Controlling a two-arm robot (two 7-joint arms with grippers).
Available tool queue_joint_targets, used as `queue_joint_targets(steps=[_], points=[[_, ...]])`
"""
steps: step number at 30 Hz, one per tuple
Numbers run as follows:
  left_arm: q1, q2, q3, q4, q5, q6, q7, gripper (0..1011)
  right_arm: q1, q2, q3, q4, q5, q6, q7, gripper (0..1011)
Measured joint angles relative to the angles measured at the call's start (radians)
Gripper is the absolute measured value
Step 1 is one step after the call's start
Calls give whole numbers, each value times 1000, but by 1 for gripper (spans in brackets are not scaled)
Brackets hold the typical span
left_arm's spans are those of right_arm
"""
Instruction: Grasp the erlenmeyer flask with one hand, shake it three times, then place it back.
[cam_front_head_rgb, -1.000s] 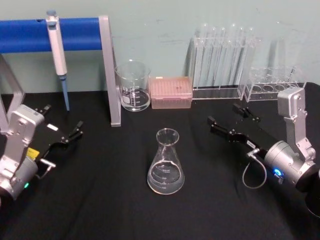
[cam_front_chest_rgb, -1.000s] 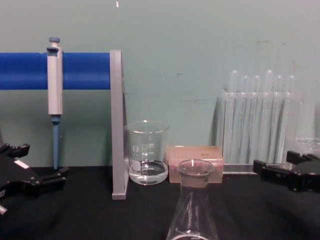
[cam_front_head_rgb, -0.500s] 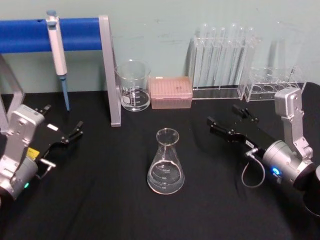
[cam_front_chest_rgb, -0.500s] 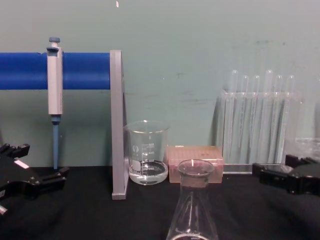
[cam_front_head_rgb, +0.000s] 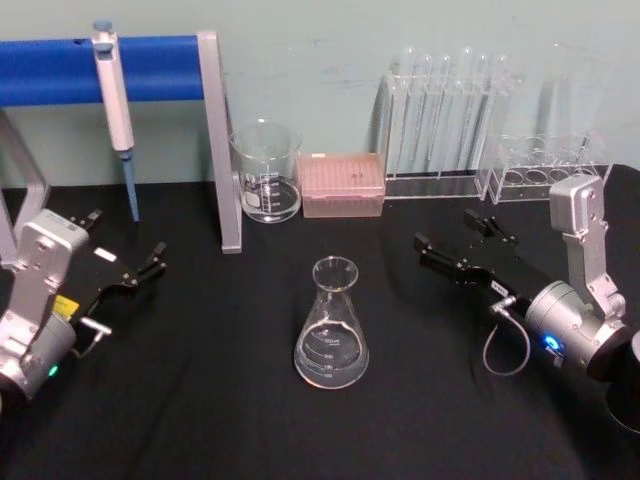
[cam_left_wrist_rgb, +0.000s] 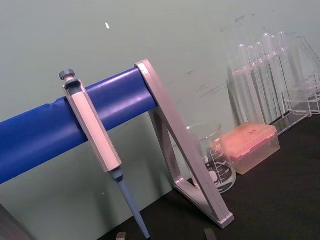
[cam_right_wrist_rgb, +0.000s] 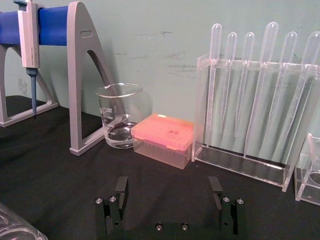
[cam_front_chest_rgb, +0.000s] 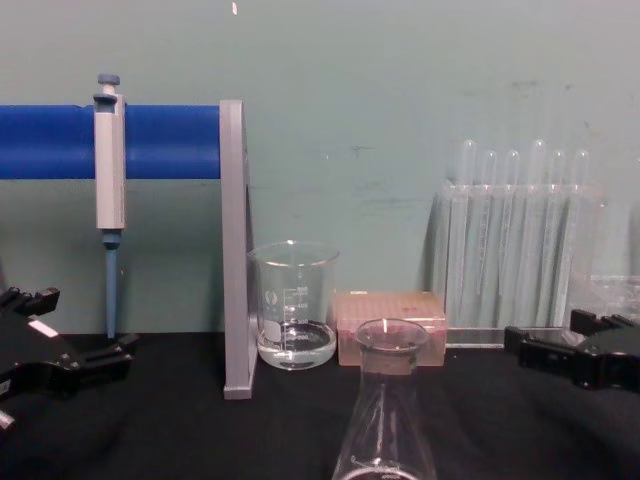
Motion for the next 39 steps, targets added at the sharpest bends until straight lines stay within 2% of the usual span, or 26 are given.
queue_joint_targets(steps=[39], points=[[0,0,0,0,0,0,0,1001,-1,1,-2,-2,0,0,-4,1003]])
